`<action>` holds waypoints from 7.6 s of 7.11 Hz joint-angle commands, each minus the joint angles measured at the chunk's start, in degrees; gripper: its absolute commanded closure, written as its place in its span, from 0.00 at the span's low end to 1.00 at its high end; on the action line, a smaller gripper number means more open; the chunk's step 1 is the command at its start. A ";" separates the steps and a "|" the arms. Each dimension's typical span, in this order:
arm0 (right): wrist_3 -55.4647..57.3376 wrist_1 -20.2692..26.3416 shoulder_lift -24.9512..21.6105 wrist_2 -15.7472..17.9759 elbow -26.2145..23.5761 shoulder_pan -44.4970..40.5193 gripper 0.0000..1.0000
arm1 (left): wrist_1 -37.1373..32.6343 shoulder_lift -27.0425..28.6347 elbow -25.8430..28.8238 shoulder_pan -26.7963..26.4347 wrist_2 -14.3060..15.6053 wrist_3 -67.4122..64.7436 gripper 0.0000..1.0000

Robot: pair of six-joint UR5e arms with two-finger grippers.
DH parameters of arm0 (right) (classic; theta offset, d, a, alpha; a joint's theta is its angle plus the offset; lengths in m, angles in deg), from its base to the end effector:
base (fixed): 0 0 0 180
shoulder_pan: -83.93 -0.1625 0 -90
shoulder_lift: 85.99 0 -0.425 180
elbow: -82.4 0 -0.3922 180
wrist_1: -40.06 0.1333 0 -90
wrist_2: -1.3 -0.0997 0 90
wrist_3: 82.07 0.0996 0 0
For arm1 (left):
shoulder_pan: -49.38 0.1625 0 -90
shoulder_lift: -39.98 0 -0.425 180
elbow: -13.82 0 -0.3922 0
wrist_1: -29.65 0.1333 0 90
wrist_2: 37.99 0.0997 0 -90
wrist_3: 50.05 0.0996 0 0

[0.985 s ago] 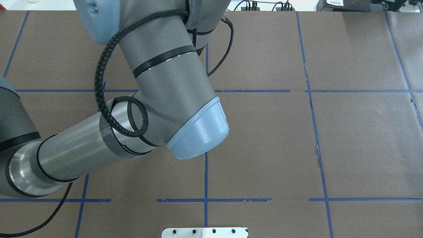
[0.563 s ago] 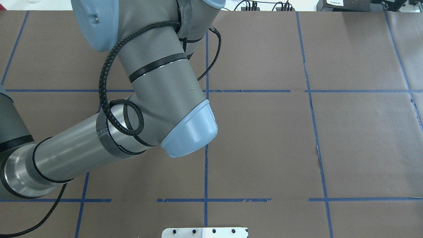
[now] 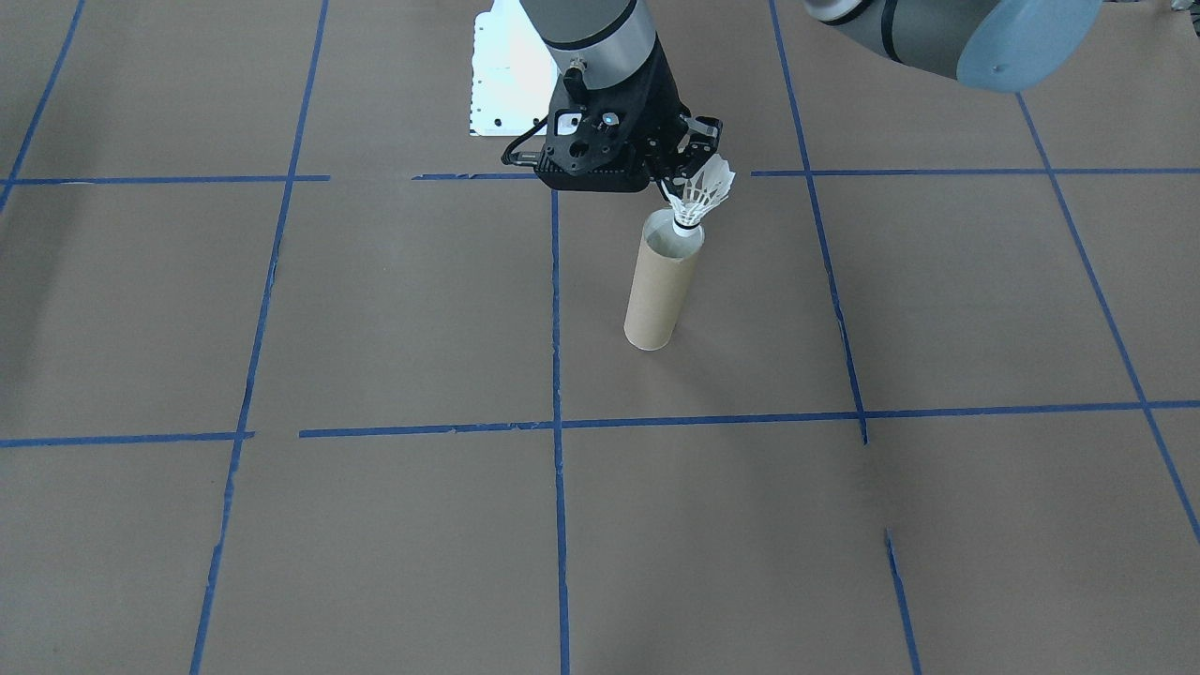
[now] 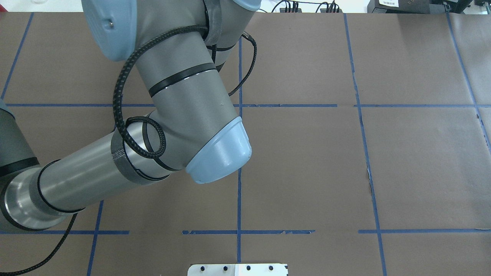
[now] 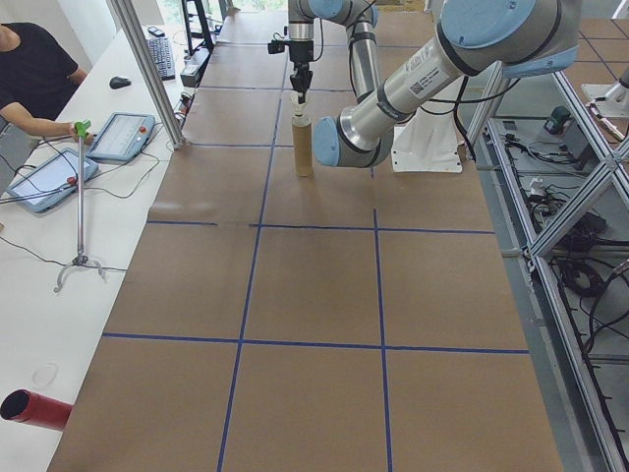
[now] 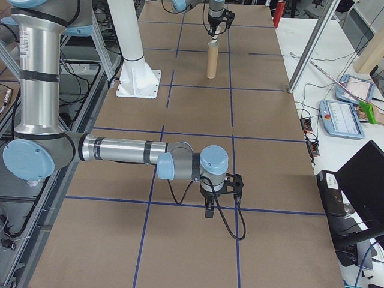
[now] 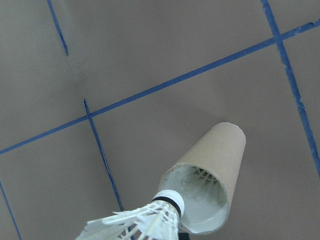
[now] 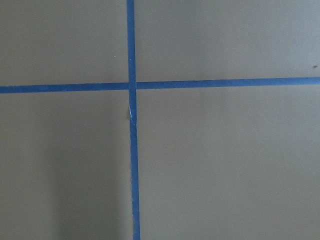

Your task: Collect badminton balls into bucket

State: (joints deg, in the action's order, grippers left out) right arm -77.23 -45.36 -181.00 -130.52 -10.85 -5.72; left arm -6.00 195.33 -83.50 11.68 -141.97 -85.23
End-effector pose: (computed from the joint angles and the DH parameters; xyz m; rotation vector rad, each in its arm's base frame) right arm 0.0641 -0.4585 0.6672 0.0139 -0.7312 0.0569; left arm 0.4302 -0.4705 0.0258 0.0629 0.3966 0.3338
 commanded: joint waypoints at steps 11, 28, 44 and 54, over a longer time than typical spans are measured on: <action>0.00 0.00 0.00 -0.01 0.00 0.00 0.00 | -18.16 -20.28 -12.01 -17.61 -14.01 22.56 0.00; 0.00 0.00 0.00 -0.01 0.00 0.00 0.00 | -55.14 -62.02 8.82 -50.37 -31.55 29.76 0.00; 0.00 0.00 0.00 -0.01 0.00 0.00 0.00 | -59.81 -64.83 7.50 -50.54 -30.50 29.47 0.00; 0.00 0.00 0.00 -0.01 0.00 0.00 0.00 | -59.81 -64.13 7.50 -50.63 -30.50 29.47 0.00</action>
State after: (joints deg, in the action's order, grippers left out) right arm -77.24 -45.37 -181.00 -130.53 -10.85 -5.72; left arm -65.80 131.11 -76.00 -38.95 -172.47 -55.76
